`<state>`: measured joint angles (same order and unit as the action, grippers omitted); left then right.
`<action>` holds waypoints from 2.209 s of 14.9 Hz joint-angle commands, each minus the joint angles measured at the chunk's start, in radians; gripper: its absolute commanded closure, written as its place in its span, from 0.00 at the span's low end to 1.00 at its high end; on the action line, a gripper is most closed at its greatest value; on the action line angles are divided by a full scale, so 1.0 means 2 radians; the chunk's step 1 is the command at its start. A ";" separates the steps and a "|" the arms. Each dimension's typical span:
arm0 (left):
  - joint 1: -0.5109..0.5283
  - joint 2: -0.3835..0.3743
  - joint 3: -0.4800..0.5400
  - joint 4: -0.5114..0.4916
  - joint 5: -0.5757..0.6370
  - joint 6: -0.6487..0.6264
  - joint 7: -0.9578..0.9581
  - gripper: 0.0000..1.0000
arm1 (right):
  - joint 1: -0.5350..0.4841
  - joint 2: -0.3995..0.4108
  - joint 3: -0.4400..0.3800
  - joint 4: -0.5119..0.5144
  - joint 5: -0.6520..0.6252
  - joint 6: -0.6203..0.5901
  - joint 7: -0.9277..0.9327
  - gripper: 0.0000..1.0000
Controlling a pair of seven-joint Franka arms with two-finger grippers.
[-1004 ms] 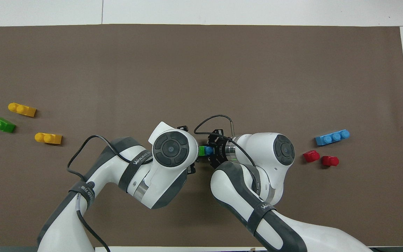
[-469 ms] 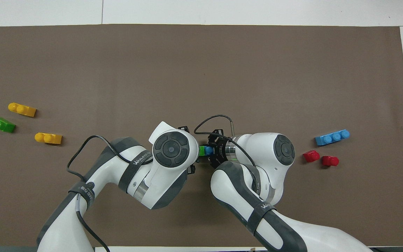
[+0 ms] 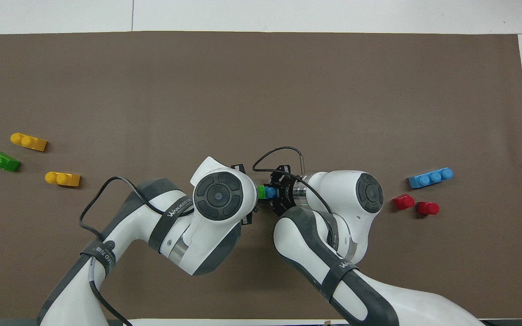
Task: Remove green block with left arm and hold with right
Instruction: 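Pull the green brick away with the left gripper while the right gripper pulls blue, then carry the green brick outward with the left gripper while the right gripper carries blue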
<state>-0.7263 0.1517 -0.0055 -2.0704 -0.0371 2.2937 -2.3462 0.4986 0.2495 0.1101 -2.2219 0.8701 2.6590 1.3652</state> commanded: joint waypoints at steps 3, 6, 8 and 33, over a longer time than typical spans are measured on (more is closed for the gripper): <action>0.023 -0.041 0.012 0.003 -0.001 -0.040 0.036 1.00 | -0.001 0.000 0.003 -0.005 0.017 0.002 -0.021 1.00; 0.049 -0.051 0.013 0.001 -0.001 -0.052 0.073 1.00 | -0.002 0.000 0.003 -0.005 0.017 0.002 -0.021 1.00; 0.075 -0.051 0.013 0.000 -0.001 -0.053 0.113 1.00 | -0.007 0.000 0.002 -0.005 0.017 -0.001 -0.025 1.00; 0.365 0.019 0.013 0.030 -0.002 0.007 0.639 1.00 | -0.384 0.020 -0.001 0.096 -0.158 -0.277 -0.246 1.00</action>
<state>-0.0331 0.1468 0.0295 -2.0565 -0.0371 2.2967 -1.1236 -0.2595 0.2710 0.0920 -2.0427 0.5685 2.0873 0.8879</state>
